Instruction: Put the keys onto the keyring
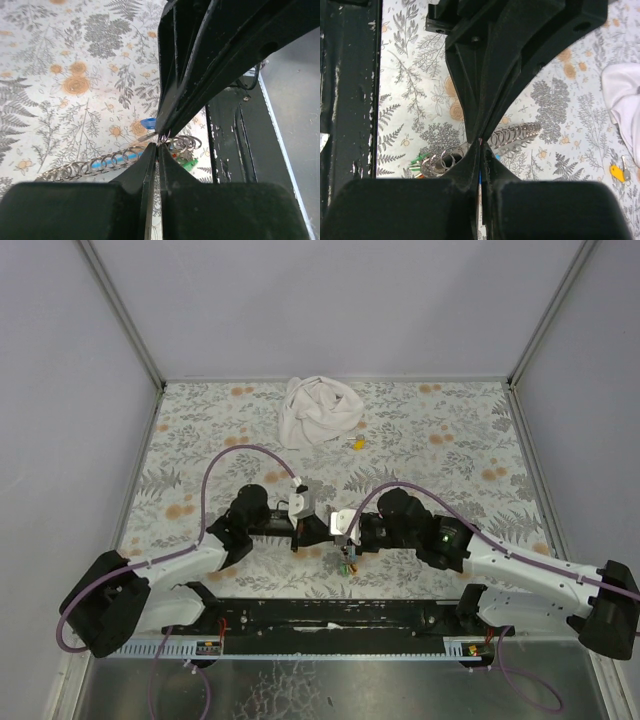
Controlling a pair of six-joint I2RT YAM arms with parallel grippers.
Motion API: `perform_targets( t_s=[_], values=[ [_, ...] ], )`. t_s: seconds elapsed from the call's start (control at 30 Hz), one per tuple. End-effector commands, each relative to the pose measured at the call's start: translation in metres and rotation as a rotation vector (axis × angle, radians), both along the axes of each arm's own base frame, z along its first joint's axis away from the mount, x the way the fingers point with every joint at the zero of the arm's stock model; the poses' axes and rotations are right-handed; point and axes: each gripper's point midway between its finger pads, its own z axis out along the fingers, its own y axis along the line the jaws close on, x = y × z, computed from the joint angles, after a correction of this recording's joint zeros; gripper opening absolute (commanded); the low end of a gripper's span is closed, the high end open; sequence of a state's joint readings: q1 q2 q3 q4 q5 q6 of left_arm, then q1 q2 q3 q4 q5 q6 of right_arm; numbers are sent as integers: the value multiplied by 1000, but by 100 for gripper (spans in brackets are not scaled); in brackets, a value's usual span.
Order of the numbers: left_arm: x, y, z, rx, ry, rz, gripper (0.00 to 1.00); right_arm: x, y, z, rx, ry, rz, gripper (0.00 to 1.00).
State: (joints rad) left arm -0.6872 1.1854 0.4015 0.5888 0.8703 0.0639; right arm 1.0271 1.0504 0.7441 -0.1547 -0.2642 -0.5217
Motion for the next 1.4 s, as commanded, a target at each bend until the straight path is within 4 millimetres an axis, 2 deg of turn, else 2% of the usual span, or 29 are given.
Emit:
perform_targets(
  t_s=[0.0,0.13,0.27,0.4,0.57,0.93,1.1,1.3,1.37],
  values=[
    [17,9,2,8,9,145,0,6,-9,9,66,-9,-103,0],
    [27,13,7,-18,55,241,0,3,-15,-10,36,24,-122,0],
    [27,11,20,-89,96,263,0,2,-15,-27,17,40,-118,0],
    [25,10,33,-181,130,278,0,-1,-5,-26,53,42,-84,0],
    [29,16,42,-305,187,377,0,-6,5,-27,122,65,-55,0],
    [35,27,66,-552,241,555,0,-16,19,-39,176,122,6,0],
    [30,23,69,-590,252,540,0,-18,28,-29,218,117,37,0],
    [26,31,49,-535,251,565,0,10,11,-7,187,-21,-86,0],
    [26,36,43,-501,247,589,5,13,7,2,189,-47,-107,0]
  ],
)
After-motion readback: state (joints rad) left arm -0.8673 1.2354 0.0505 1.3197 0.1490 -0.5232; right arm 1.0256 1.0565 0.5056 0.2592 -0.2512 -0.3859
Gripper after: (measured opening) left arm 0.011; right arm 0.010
